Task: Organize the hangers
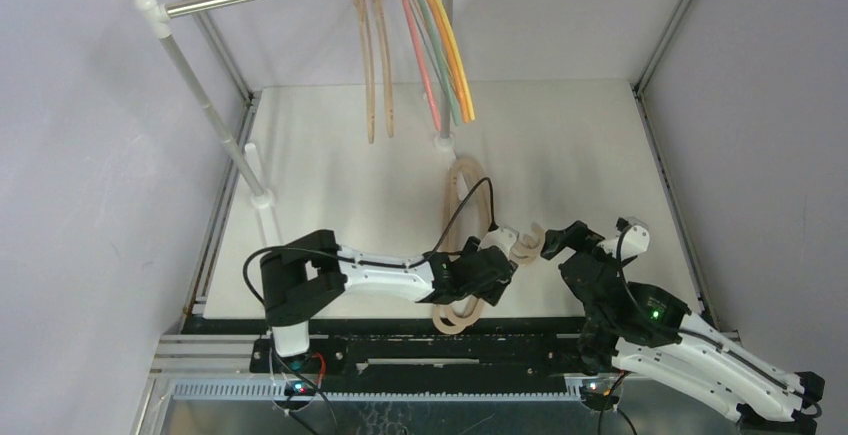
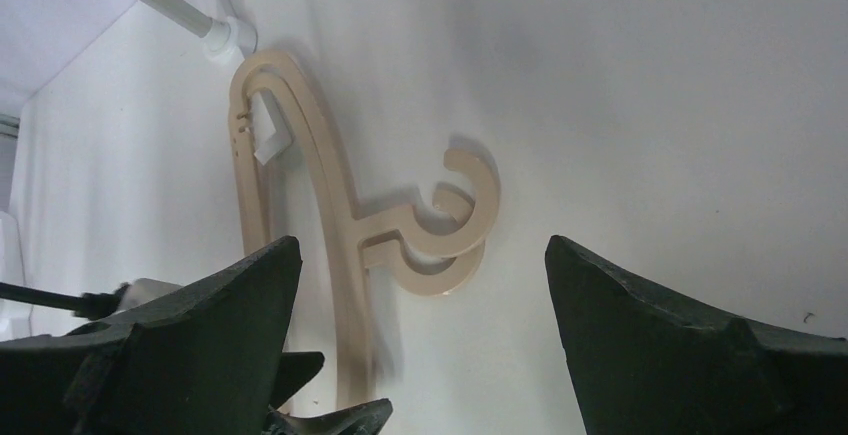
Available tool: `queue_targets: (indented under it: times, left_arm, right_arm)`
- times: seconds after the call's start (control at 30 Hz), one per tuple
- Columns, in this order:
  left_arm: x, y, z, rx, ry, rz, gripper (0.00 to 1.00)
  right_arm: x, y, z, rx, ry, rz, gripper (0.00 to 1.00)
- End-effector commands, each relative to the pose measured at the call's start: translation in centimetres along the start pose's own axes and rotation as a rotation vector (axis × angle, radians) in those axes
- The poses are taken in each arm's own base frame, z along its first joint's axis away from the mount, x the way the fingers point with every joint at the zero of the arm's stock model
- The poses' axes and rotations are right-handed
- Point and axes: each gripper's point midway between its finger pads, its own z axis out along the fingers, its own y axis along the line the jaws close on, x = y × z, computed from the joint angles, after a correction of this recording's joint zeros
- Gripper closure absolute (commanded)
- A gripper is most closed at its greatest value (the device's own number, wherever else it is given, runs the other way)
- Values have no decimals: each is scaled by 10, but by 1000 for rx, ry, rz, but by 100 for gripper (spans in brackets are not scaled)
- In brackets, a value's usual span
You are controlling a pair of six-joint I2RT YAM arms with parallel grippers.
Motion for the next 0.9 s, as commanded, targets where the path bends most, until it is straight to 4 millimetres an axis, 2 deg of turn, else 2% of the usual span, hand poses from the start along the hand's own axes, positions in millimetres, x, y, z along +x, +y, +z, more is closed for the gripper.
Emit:
queue_targets:
  times: [0.0,0.13,0.4,0.6,0.77,0.87]
  left_arm:
    - [-7,8,2,-59,-12,18,28]
    - [5,11,10,-73,18,27,31]
    - [20,16,16,-89,51,35,47]
    - [17,20,10,-98,43,37,54]
    - [8,20,0,-94,26,36,73]
    - [6,21,-4,-95,21,33,78]
  right_arm:
    - [-16,-1,-5,-3,-39,51,0]
    - [-16,-4,-6,-7,-39,61,0]
    - [-15,-5,-7,-10,-34,70,0]
    - [-14,-3,-6,-16,-31,71,0]
    - [-14,-3,-6,-17,-33,65,0]
    - [-14,-2,-6,-19,-31,62,0]
